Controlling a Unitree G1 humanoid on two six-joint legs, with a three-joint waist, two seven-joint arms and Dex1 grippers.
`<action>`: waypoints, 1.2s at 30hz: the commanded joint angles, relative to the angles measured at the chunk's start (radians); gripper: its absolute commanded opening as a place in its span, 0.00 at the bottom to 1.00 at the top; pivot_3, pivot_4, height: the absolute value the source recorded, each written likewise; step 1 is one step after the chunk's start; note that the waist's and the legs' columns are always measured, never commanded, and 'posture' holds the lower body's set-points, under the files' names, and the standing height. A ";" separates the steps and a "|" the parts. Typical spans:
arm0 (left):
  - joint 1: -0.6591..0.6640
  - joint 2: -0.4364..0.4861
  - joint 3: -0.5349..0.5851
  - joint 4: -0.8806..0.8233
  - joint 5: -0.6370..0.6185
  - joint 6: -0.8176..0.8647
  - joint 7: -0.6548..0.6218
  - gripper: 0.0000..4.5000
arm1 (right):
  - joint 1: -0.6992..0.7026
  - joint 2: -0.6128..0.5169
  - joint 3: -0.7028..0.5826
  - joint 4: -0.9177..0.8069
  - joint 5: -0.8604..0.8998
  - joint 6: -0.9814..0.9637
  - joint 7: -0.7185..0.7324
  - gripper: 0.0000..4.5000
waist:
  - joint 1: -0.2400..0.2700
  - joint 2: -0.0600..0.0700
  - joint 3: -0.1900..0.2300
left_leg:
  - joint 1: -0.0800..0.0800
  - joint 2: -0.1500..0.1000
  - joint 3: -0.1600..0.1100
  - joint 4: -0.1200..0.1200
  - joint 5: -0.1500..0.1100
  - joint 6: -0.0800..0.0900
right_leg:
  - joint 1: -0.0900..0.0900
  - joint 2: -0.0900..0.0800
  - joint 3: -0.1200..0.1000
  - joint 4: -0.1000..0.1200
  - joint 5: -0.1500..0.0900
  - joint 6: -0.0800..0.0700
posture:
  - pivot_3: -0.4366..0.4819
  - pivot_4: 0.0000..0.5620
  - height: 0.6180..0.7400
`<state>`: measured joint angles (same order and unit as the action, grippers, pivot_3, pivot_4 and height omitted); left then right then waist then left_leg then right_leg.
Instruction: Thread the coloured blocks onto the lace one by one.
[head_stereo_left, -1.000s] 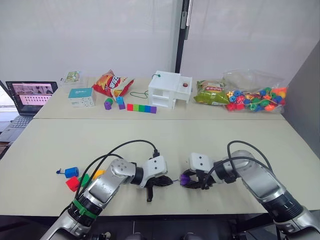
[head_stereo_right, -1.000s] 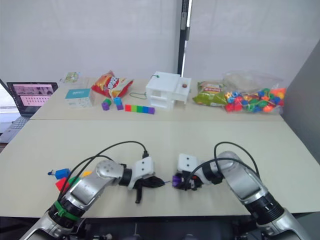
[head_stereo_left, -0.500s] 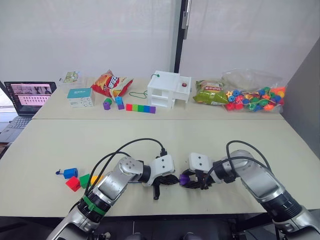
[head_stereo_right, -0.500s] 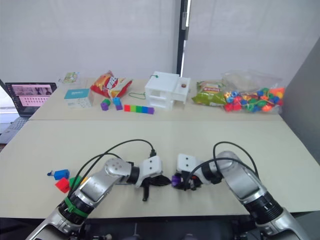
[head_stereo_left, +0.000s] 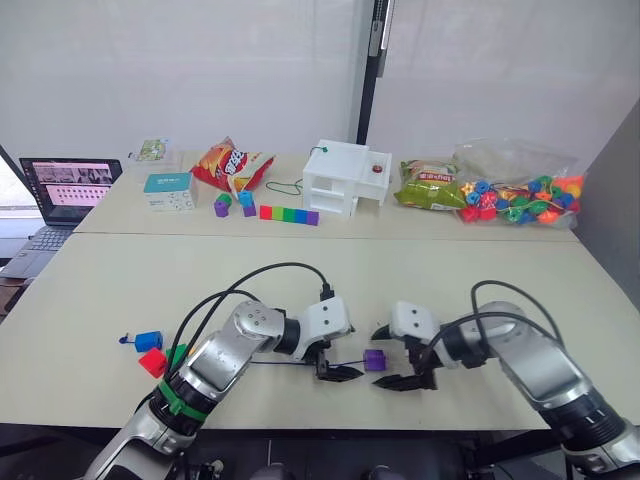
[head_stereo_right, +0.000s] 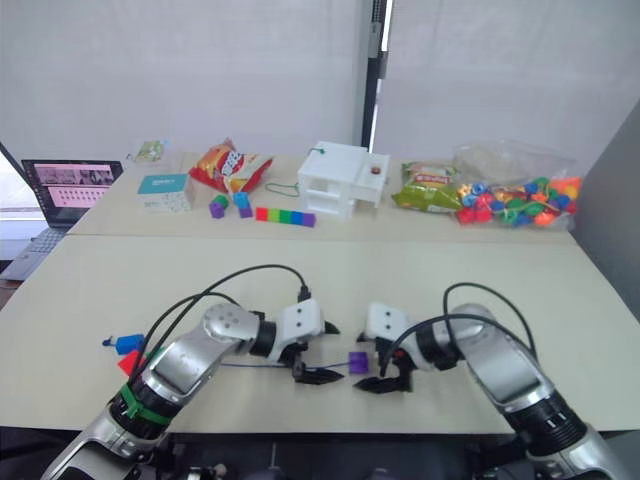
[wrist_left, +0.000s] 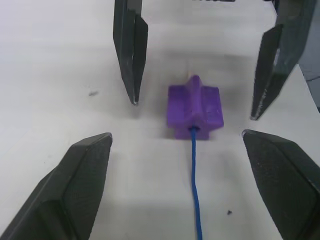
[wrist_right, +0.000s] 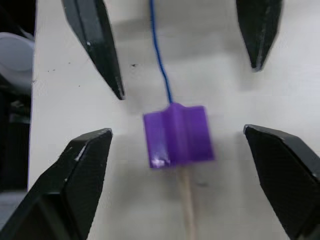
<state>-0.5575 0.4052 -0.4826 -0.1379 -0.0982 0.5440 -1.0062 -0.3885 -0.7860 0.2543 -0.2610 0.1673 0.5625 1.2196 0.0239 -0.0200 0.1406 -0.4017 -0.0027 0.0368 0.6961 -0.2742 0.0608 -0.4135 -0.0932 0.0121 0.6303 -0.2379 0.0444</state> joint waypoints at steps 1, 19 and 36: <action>-0.022 -0.041 -0.037 0.036 0.025 -0.021 0.022 0.93 | 0.025 -0.030 -0.058 -0.006 0.029 -0.045 -0.001 1.00 | -0.002 0.000 0.000 | 0.000 0.000 0.000 0.000 0.000 0.000 | 0.000 0.000 0.000 0.000 0.000 0.000 | 0.48 0.27 1.00; -0.022 -0.089 -0.098 0.154 0.071 -0.071 -0.007 0.30 | 0.067 -0.057 -0.036 0.051 0.003 -0.120 -0.016 1.00 | -0.009 0.000 0.000 | -0.003 0.000 0.001 0.001 0.000 0.000 | -0.004 0.001 0.001 0.001 0.000 0.000 | 0.48 0.27 1.00; -0.015 -0.073 -0.095 0.141 0.067 -0.070 -0.024 0.30 | 0.057 -0.041 -0.019 0.109 -0.011 -0.168 -0.029 0.07 | -0.010 0.000 0.000 | -0.003 0.000 0.001 0.001 0.000 0.000 | -0.004 0.001 0.001 0.001 0.000 0.000 | 0.48 0.27 1.00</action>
<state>-0.5837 0.3272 -0.5632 0.0139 -0.0363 0.4627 -1.0147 -0.3360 -0.8295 0.2603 -0.1470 0.1447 0.4023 1.1981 0.0138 -0.0199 0.1405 -0.4043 -0.0023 0.0376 0.6969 -0.2742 0.0611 -0.4174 -0.0920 0.0131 0.6318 -0.2378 0.0444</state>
